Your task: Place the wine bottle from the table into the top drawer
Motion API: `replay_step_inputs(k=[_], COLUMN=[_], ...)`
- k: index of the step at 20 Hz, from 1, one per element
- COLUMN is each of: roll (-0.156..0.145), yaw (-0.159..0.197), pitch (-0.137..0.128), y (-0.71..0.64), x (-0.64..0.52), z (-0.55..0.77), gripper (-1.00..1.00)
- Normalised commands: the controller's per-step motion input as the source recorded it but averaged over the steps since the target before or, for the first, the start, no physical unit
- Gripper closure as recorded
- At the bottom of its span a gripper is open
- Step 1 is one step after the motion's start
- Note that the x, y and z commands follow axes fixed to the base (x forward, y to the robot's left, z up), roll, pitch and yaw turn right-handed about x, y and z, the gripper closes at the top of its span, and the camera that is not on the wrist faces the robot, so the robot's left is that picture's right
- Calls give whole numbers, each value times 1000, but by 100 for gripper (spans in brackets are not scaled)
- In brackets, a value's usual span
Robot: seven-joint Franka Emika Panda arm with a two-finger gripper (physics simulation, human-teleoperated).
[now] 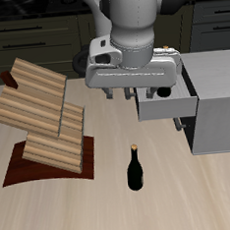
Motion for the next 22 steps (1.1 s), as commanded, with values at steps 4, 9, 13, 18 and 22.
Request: replay_step_inputs(k=[4, 9, 13, 18, 22], roll=[-11, -7, 12, 18, -10], yaw=[-12, 1, -11, -10, 6], pitch=[-25, -6, -2, -4, 7], y=[-99, -42, 17, 3, -59], x=[98, 107, 7, 35, 77], z=[-72, -155, -132, -208, -206], gripper=[-100, -100, -100, -100, -100])
